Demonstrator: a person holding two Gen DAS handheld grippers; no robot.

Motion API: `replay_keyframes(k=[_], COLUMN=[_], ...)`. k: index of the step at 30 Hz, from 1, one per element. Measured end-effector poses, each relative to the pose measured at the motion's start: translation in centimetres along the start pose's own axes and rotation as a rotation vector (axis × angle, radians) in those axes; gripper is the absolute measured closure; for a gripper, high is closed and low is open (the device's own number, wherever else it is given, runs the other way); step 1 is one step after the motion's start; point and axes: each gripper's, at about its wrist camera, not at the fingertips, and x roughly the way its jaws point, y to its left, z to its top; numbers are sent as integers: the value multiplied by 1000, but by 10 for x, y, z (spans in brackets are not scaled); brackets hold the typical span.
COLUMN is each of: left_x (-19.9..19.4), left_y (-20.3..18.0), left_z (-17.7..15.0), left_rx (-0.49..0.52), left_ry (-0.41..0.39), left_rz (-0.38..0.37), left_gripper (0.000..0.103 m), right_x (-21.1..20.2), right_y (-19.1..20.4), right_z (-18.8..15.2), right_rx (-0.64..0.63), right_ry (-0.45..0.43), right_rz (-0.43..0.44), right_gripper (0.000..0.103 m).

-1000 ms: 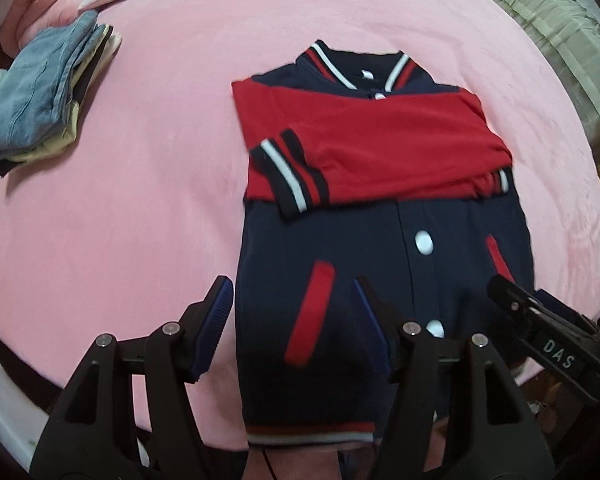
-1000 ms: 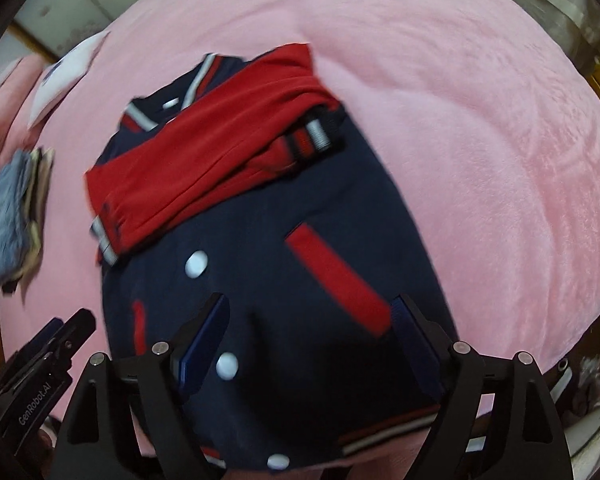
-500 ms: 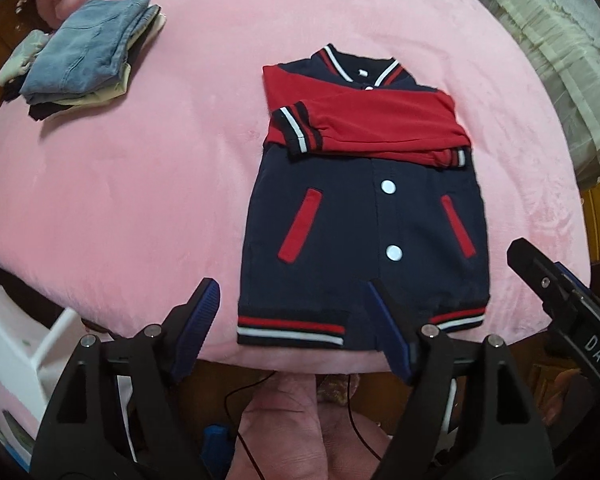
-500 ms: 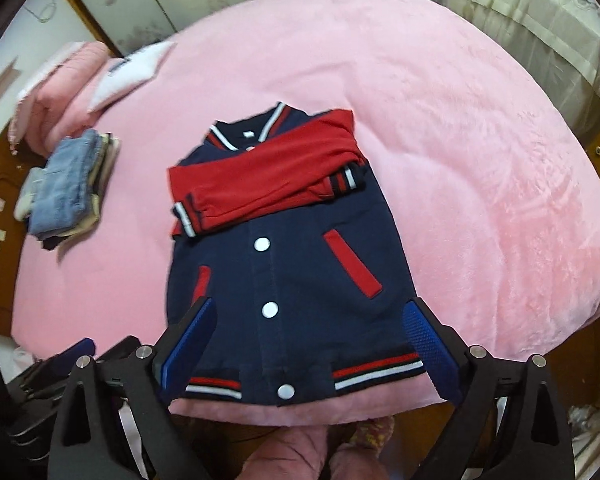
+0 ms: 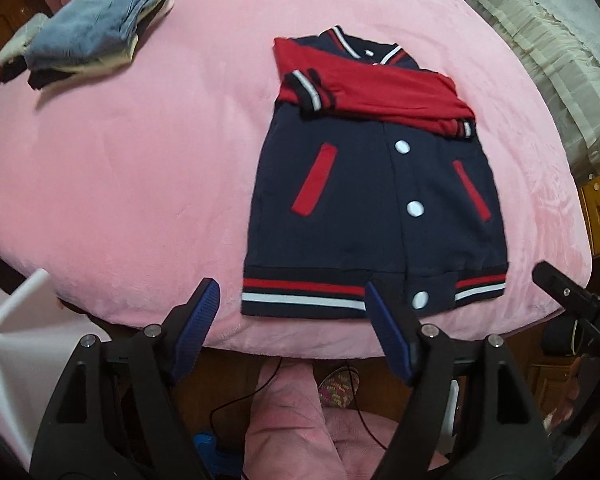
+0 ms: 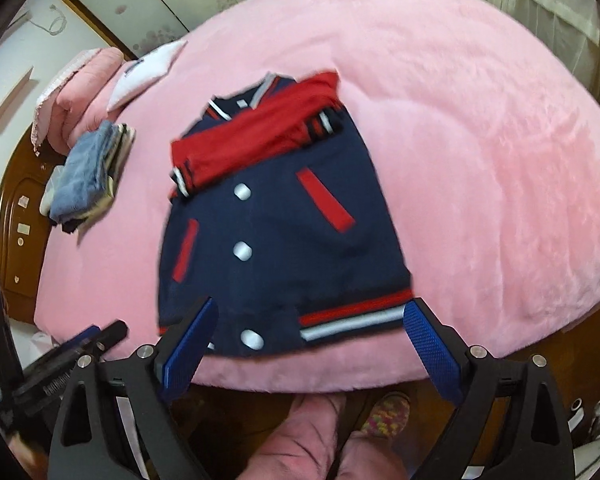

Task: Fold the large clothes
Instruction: 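Move both tools to the jacket's striped hem, then grasp the hem with both grippers and lift it toward the collar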

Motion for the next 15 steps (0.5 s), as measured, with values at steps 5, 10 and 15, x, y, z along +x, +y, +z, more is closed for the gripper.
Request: replay_keyframes(k=[5,10,15], left_x=[31,76,108], left_y=[34,60,75], left_z=[-9,-11,-14], left_rx=[-36,-68,-134], left_ry=[-65,8,47], left_rz=[-70,-177,-294], left_gripper=[31,31,31], right_x=[25,56,83], right_y=[-45,-88,-105], right_z=[-19,-26,-24], right_rx=[-3,15,7], right_ry=[-10,-17,35], right_rz=[64,130,152], right_gripper=[29,47,52])
